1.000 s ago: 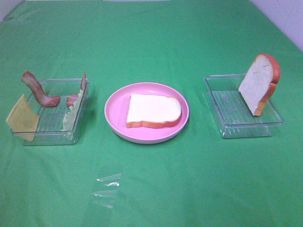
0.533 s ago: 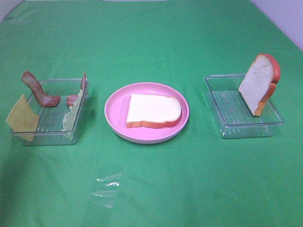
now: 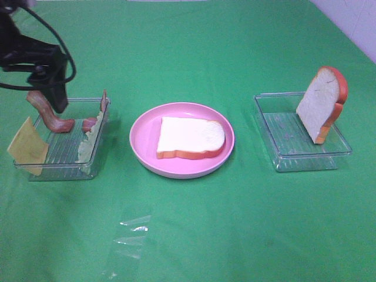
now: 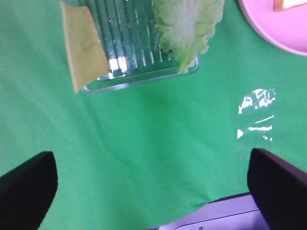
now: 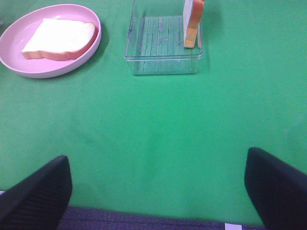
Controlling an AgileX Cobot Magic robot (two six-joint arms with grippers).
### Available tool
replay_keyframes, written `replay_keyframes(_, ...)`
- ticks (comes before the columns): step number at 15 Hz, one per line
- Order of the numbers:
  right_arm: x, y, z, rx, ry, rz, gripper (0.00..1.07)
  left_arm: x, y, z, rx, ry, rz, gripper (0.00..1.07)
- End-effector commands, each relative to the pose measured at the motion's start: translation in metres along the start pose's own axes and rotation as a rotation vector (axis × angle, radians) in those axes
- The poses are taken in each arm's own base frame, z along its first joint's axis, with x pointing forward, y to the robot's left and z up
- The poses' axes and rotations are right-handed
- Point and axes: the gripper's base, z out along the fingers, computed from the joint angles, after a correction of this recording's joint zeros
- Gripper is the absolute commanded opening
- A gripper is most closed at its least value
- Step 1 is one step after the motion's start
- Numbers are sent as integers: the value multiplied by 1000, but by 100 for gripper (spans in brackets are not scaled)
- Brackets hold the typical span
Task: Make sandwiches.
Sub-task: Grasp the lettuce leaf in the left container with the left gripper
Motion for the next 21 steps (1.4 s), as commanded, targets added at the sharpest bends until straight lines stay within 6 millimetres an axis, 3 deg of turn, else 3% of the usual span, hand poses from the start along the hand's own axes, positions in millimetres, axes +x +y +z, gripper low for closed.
replay_keyframes(1,3,0,-3,0,-32,-11,94,-18,-14,23,-24,54,10,102)
replay_keyframes(4,3,0,-3,0,-32,-11,94,-49,-30,57,-56,75,36,102)
replay_keyframes(9,3,0,-3,0,-32,-11,94,-60,-34,117,-73,185,51,102)
replay_keyframes(12,3,0,-3,0,-32,-11,94,-62,-36,123,-59,173,74,99)
replay_keyframes(14,3,0,-3,0,-32,-11,94,-62,-36,123,-58,176,88,85)
replay_keyframes(17,3,0,-3,0,-32,-11,94,-62,-36,123,-57,176,87,46)
replay_keyframes(21,3,0,-3,0,-32,-11,94,-62,-36,123,-55,177,82,41)
